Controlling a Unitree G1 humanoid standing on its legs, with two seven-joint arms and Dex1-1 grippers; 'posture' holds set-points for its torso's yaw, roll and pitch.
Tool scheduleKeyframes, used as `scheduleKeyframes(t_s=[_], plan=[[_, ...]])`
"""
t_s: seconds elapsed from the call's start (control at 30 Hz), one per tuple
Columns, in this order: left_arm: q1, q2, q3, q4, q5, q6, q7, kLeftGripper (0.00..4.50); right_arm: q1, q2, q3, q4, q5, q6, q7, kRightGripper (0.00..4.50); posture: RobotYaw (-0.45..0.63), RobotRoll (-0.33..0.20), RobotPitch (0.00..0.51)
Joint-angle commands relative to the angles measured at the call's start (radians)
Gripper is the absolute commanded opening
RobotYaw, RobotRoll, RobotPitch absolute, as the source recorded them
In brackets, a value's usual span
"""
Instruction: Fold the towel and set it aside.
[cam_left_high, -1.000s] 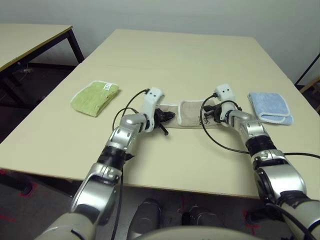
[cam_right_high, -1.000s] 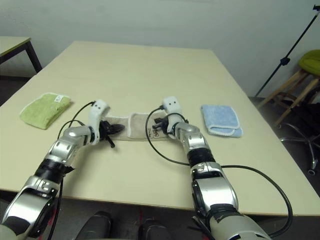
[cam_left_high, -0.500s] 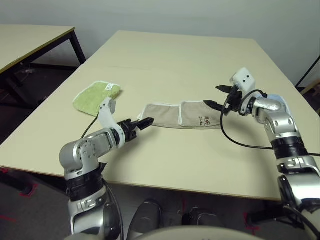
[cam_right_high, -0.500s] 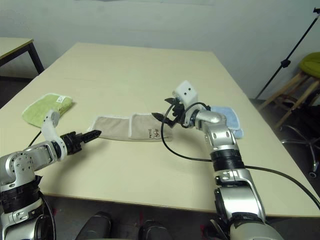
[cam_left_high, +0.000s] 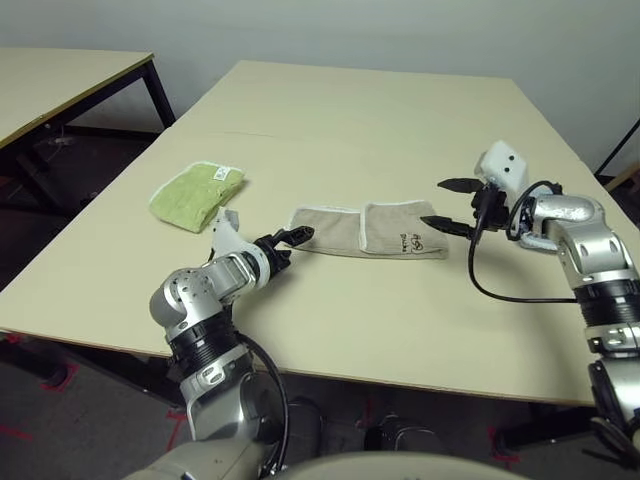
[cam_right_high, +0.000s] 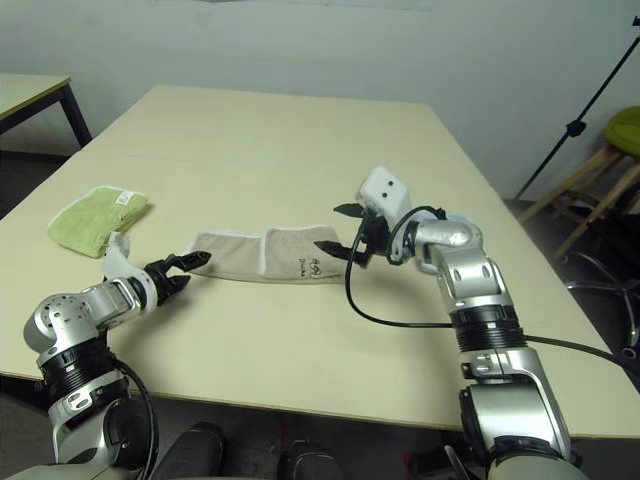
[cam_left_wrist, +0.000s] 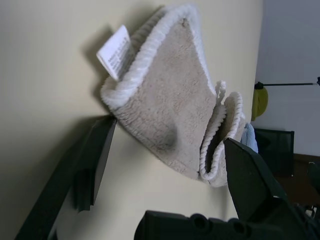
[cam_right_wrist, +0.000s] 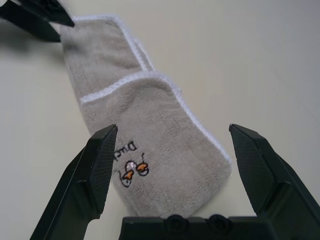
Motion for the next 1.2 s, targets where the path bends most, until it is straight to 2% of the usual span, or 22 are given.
scheduleKeyframes(t_s=[0.03,0.17,0.3,0.5,0.63,0.87,1.0,1.1,1.2], plan=[[-0.007,-0.003,-0.037,0.082,0.004,-0.069,0.017,4.5,0.017,-0.025,0.011,-0.028,0.002,0.012,0.025,4.48,0.14,0.0,0.028],[-0.022,0.01,-0.053,0.165,0.003,-0.176,0.029,3.58,0.039,-0.044,0.012,-0.067,0.021,0.044,0.055,4.5,0.14,0.0,0.029],[-0.026,0.008,-0.078,0.197,-0.005,-0.267,0.033,2.25,0.066,-0.053,0.019,-0.107,0.031,0.077,0.074,4.5,0.14,0.0,0.027],[-0.017,0.038,-0.109,0.187,-0.034,-0.319,0.022,0.14,0.066,-0.051,0.021,-0.112,0.031,0.092,0.071,4.5,0.14,0.0,0.025],[-0.006,0.087,-0.128,0.16,-0.062,-0.321,-0.005,0.04,0.061,-0.049,0.025,-0.098,0.029,0.086,0.073,4.5,0.15,0.0,0.027],[0.037,0.178,-0.263,0.064,-0.084,-0.316,-0.109,0.04,0.045,-0.037,0.033,-0.063,0.024,0.074,0.065,4.5,0.17,0.0,0.027],[0.052,0.251,-0.449,-0.014,-0.049,-0.346,-0.222,0.04,0.041,-0.044,0.031,-0.043,0.022,0.066,0.069,4.5,0.17,0.0,0.028],[0.023,0.294,-0.599,-0.028,0.003,-0.395,-0.288,0.04,0.036,-0.052,0.019,-0.027,0.022,0.065,0.061,4.5,0.17,0.0,0.028],[-0.021,0.304,-0.687,0.01,0.039,-0.441,-0.331,0.04,0.038,-0.066,0.006,-0.019,0.025,0.066,0.053,4.5,0.15,0.0,0.031]])
